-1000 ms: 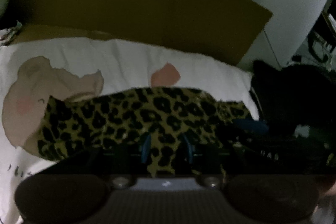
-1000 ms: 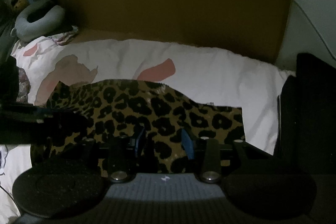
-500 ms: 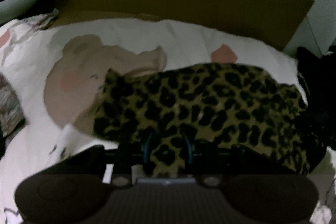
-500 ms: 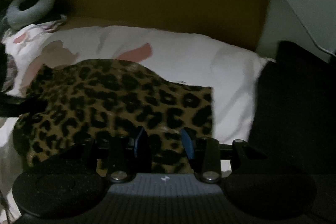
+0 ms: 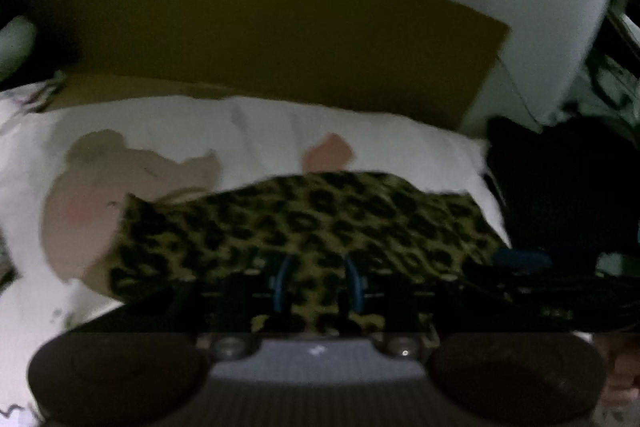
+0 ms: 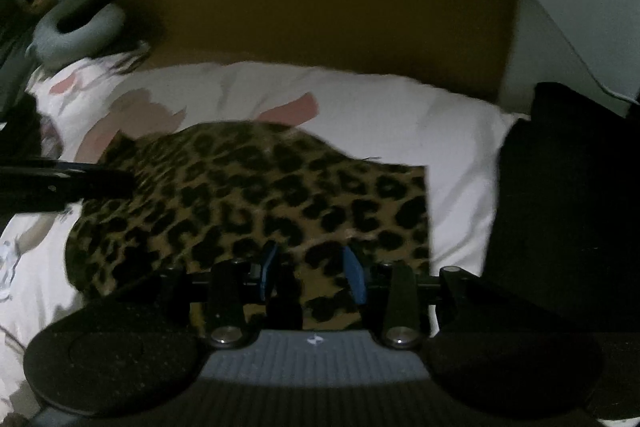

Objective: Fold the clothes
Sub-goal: 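Lay the leopard garment flat on the duvet and open both grippers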

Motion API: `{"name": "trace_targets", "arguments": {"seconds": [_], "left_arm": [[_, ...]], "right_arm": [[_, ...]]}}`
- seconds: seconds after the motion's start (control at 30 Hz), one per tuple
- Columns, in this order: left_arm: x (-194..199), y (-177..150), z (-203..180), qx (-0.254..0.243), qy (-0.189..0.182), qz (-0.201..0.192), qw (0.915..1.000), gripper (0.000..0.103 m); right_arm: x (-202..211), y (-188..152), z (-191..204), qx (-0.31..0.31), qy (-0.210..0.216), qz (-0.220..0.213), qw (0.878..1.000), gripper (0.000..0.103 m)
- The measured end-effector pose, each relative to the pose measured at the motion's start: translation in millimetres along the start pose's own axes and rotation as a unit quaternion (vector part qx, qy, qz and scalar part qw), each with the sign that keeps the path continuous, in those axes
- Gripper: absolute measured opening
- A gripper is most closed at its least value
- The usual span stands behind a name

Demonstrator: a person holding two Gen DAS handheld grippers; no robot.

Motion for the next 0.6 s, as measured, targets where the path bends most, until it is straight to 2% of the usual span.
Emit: {"name": "trace_targets", "arguments": {"seconds": [0.27,0.47,0.6], "left_arm": [[-3.1,-30.6,-39.4,-0.045,-0.034,0.024,0.9981,0.031],[-9.4,-51.5,-41.4,-0.073,-0.028,0.044,0.9960,0.031],[-14.1,-62.3,-25.4,-0.063,-0.012,0.066,0.9958,0.031]], "right_arm": [[7.8,-16.4,31.7,0.052,0.006,0.000,0.999,0.042],[5.6,-38.3,40.8,0.084,0.000,0.017,0.996,0.041],[6.1,-53.1,24.3,0.077,-0.012,0.028,0.997,0.039]]}}
Point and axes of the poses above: each gripper's, at about its wrist camera, not at the fingertips, and x roughly against the way its jaws point, z to its left, y to its top, the point moved 9 cm from there along -x, roughly the way its jaws point, and after that the axes turned 5 degrees about z, right-handed, at the moved point
